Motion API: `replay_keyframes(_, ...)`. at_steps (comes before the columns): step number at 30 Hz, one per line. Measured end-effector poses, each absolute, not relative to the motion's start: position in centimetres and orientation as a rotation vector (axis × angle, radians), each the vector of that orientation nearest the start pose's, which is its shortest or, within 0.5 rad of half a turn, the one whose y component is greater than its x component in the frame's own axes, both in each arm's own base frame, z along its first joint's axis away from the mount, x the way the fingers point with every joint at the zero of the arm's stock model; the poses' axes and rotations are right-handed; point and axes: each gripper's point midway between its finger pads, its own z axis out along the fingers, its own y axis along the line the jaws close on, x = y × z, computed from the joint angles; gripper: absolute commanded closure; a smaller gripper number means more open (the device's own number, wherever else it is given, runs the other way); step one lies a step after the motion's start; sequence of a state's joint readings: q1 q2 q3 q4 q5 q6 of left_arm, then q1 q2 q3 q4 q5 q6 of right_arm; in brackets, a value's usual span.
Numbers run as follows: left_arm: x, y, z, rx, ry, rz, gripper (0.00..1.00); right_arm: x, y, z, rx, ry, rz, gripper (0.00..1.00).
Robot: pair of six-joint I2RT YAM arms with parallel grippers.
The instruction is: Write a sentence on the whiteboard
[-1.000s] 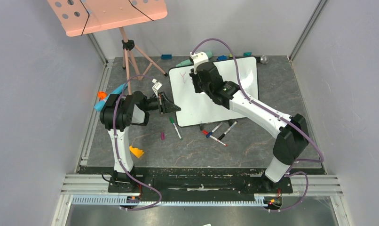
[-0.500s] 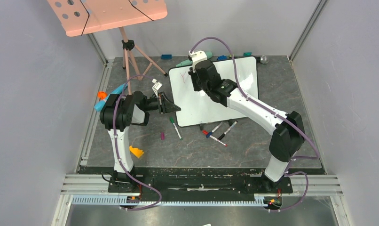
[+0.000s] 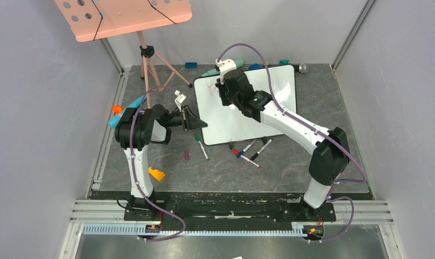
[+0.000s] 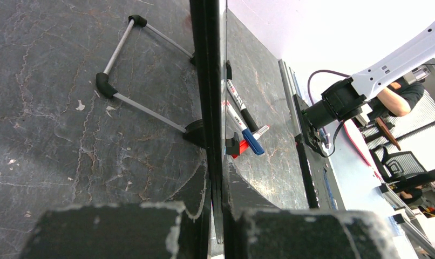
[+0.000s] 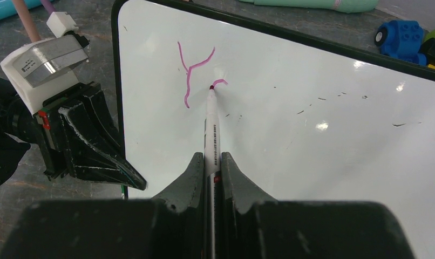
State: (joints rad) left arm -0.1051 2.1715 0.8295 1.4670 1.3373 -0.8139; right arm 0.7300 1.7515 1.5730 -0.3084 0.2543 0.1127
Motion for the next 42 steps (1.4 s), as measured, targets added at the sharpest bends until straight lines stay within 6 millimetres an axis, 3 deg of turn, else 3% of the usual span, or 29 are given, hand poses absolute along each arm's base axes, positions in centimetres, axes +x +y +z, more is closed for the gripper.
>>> replay_keyframes(19, 35.1, -21.6, 8.8, 0.659, 1.685, -1.631, 0.98, 40.4, 30.5, 22.6, -0.507, 2.026, 0.216, 1.0)
replay_keyframes(26, 35.1, -21.6, 8.8, 0.659, 1.685, -1.631, 0.98, 40.5, 29.6, 22.7, -0.486, 2.03, 0.162, 1.0)
replay_keyframes(42, 35.1, -21.6, 8.8, 0.658, 1.686, -1.632, 0.98, 41.3, 29.7, 23.7, -0.464, 2.02, 0.137, 1.0)
